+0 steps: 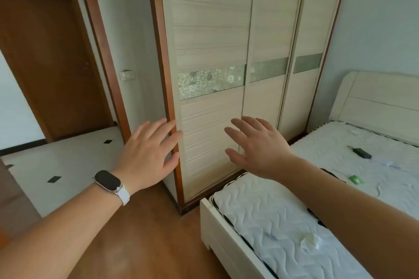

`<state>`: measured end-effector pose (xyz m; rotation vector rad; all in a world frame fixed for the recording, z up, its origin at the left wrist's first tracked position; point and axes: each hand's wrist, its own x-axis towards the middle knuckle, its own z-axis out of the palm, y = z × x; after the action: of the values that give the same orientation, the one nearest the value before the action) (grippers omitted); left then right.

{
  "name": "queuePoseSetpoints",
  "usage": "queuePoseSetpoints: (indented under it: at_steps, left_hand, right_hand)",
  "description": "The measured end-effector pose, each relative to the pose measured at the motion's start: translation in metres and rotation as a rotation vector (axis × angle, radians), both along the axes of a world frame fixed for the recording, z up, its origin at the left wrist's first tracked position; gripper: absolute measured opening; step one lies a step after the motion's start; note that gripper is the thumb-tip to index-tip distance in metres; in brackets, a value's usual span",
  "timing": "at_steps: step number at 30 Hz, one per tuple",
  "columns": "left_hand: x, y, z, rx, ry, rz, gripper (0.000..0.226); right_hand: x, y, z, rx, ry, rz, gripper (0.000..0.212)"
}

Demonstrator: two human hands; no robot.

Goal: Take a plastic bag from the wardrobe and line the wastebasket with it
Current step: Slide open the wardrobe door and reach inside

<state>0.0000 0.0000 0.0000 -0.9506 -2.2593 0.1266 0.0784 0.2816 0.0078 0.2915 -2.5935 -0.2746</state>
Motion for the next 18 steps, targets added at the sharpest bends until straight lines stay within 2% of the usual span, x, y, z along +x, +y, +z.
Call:
queuePoseSetpoints:
  at_steps: [18]
  left_hand:
    - [-0.282,-0.056,-0.016,-0.016,-0.067,-0.054,0.052]
  right_hand:
    - [-0.255,-0.071,-0.014,0.017,-0.098,-0.131,0.059]
